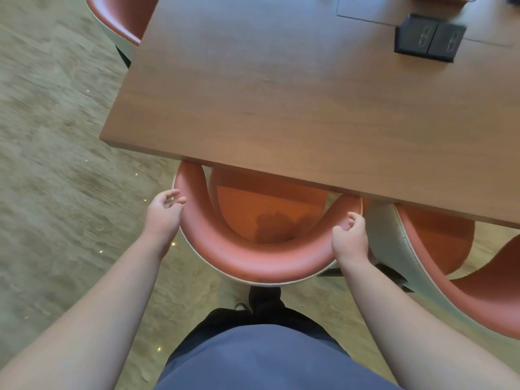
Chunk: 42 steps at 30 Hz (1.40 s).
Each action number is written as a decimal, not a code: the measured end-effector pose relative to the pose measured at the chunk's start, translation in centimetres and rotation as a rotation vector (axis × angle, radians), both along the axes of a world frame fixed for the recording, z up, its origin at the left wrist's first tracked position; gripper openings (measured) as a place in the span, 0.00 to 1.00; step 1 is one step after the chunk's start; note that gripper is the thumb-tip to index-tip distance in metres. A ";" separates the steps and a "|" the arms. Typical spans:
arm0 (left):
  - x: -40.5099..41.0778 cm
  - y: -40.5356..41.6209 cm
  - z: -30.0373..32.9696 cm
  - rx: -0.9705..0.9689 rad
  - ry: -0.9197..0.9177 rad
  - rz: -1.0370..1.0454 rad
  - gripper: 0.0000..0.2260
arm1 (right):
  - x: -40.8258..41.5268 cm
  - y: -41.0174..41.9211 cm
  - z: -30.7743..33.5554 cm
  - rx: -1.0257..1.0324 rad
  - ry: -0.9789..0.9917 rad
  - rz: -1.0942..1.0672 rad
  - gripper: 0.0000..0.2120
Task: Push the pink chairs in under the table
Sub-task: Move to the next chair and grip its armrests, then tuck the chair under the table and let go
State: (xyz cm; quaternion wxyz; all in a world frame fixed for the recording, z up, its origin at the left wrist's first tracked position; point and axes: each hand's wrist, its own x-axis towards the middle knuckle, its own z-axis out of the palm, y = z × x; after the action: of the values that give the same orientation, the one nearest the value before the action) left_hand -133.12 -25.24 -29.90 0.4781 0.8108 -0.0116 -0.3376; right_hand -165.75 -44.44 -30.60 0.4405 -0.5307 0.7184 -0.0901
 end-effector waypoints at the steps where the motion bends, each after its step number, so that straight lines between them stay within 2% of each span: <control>1: -0.6 0.5 0.5 -0.013 0.015 0.005 0.14 | 0.0 0.7 0.5 -0.012 -0.052 0.005 0.25; 8: -6.2 4.6 4.9 -0.169 0.064 0.057 0.15 | -1.0 6.5 5.1 -0.052 -0.327 -0.015 0.18; 15: -11.1 8.8 10.8 -0.242 -0.034 -0.067 0.16 | -2.9 10.9 10.8 -0.109 -0.450 0.033 0.19; 22: -15.3 9.2 14.3 -0.335 -0.090 -0.110 0.15 | -6.6 10.1 13.5 -0.216 -0.506 0.134 0.20; 29: -21.6 2.4 14.6 -0.306 -0.081 -0.153 0.15 | -12.8 4.9 13.2 -0.212 -0.512 0.110 0.19; 34: -28.3 -6.1 13.9 -0.298 -0.086 -0.173 0.15 | -19.6 -1.8 12.2 -0.204 -0.507 0.106 0.19; 38: -34.9 -13.3 13.6 -0.290 -0.055 -0.102 0.15 | -26.1 -8.0 11.5 -0.156 -0.470 0.120 0.18; 42: -41.6 -19.5 12.5 -0.206 0.001 -0.147 0.14 | -32.3 -13.4 10.3 -0.149 -0.438 0.073 0.18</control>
State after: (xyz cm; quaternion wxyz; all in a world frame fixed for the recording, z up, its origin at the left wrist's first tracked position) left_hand -174.75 -44.76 -17.40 0.5329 0.7542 -0.1055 -0.3689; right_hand -198.07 -57.81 -20.28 0.5485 -0.5550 0.5776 -0.2398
